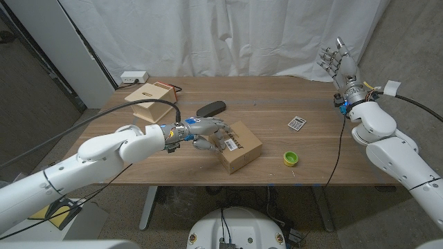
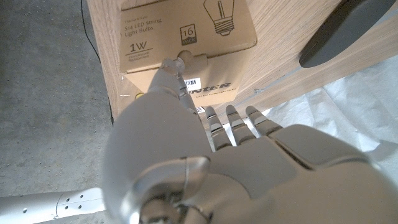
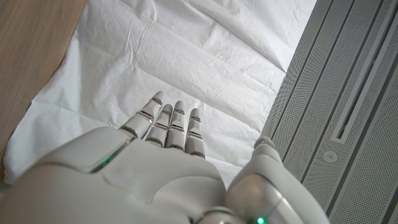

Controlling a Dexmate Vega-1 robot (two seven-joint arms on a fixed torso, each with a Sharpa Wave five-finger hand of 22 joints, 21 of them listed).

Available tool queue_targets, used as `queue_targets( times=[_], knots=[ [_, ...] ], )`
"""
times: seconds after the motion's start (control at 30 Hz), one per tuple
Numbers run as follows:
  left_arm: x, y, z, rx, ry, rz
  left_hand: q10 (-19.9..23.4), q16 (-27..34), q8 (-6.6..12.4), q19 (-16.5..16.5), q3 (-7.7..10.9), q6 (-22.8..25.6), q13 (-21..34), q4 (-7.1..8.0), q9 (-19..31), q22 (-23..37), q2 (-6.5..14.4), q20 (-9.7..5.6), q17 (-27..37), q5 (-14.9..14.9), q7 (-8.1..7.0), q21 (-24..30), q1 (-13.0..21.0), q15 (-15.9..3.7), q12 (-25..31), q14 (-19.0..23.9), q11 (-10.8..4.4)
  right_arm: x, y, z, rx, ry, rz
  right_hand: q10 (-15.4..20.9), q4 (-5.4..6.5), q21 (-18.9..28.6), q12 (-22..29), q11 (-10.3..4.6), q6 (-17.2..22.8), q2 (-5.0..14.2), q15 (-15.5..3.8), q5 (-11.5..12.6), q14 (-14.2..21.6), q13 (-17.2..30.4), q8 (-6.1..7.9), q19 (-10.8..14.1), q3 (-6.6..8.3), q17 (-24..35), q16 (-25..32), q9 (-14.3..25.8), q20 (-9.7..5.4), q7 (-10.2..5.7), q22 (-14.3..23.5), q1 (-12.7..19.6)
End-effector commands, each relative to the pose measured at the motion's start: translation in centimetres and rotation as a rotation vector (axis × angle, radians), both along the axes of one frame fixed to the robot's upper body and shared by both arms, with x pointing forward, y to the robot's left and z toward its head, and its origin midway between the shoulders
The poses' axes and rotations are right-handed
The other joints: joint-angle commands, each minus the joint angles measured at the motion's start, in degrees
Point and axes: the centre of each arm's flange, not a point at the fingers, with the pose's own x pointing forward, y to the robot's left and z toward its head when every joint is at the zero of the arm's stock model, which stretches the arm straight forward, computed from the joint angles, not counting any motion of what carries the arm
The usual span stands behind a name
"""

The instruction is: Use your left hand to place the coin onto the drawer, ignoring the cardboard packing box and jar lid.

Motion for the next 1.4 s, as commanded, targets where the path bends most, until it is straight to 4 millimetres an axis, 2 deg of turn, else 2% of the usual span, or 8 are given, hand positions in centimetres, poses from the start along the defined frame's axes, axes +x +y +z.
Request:
queue_targets(
  times=[0.03, 0.57, 0.8, 0.97, 1.1, 1.4],
  knots=[
    [0.2, -0.2, -0.6, -0.037, 0.0, 0.009, 0.92, 0.27, 0.73, 0.61, 0.61, 1.55, -0.03, -0.05, 0.15, 0.19, 0.48, 0.19, 0.08, -0.04, 0.34, 0.41, 0.27, -4.46, 0.51, 0.91, -0.05, -0.3, -0.4, -0.4, 0.007, -0.004, -0.003, 0.61, 0.09, -0.08, 0.14, -0.19, 0.39, -0.18, -0.05, 0.51, 0.63, 0.35, 0.13, 0.46, -0.25, 0.12, 0.33, 0.22, 0.3, 0.03, 0.12, -0.4],
    [0.9, -0.4, -0.9, -0.052, -0.007, 0.012, 2.09, 0.24, 1.17, 0.99, 0.55, 2.96, -0.04, 0.07, 0.19, 0.21, 0.61, 0.29, 0.06, -0.19, 0.47, 0.44, 0.18, -4.49, 0.5, 1.67, -0.48, -0.2, -0.5, -0.7, 0.01, 0.003, -0.004, 0.74, 0.07, -0.08, 0.18, -0.12, 0.45, -0.2, -0.08, 0.52, 0.77, 0.36, 0.14, 0.5, -0.31, 0.13, 0.37, 0.23, 0.32, 0.01, 0.13, -0.44],
    [1.2, -0.6, -1.1, -0.068, -0.004, 0.016, 4.28, 0.43, 2.8, 1.8, 0.68, 7.41, -0.05, 0.22, 0.15, 0.24, 1.09, 0.49, 0.15, -0.17, 2.19, 0.62, 0.21, -4.59, 0.78, 2.99, -0.51, -0.2, -0.6, -0.7, 0.01, 0.008, -0.005, 0.72, 0.06, -0.08, 0.17, -0.1, 0.45, -0.2, -0.05, 0.52, 0.79, 0.36, 0.13, 0.51, -0.34, 0.13, 0.36, 0.23, 0.38, -0.03, 0.13, -0.45],
    [1.3, -0.7, -1.0, -0.069, 0.006, 0.017, 5.11, 0.47, 3.17, 2.04, 0.74, 8.63, -0.06, 0.27, 0.03, 0.26, 1.22, 0.46, 0.21, -0.17, 2.97, 0.66, 0.24, -4.74, 0.82, 3.48, -0.72, -0.1, -0.7, -0.8, 0.009, 0.016, -0.004, 0.79, 0.05, -0.08, 0.19, -0.12, 0.46, -0.2, -0.08, 0.53, 0.84, 0.36, 0.13, 0.53, -0.35, 0.14, 0.37, 0.23, 0.39, -0.05, 0.13, -0.45],
    [1.3, -0.8, -0.6, -0.064, 0.012, 0.017, 5.69, 0.58, 3.52, 2.22, 0.76, 9.73, -0.06, 0.31, -0.06, 0.27, 1.26, 0.33, 0.23, -0.2, 3.5, 0.68, 0.22, -4.92, 0.83, 4.07, -0.93, -0.2, -0.8, -0.7, 0.01, 0.015, -0.003, 0.73, 0.04, -0.08, 0.17, -0.17, 0.49, -0.19, -0.05, 0.53, 0.78, 0.36, 0.14, 0.54, -0.36, 0.14, 0.34, 0.23, 0.4, -0.02, 0.13, -0.45],
    [0.9, -0.7, 1.6, -0.062, 0.013, 0.01, 6.89, 0.59, 3.83, 2.67, 0.65, 10.92, -0.08, 0.37, -0.19, 0.28, 1.02, 0.26, 0.21, -0.33, 3.61, 0.76, 0.04, -5.01, 0.89, 4.77, -0.82, -0.6, -0.9, -0.7, 0.016, 0.012, 0.004, 0.73, 0.02, -0.08, 0.16, -0.17, 0.39, -0.17, -0.14, 0.54, 0.84, 0.37, 0.09, 0.54, -0.38, 0.14, 0.35, 0.23, 0.45, -0.04, 0.14, -0.46]
  ],
)
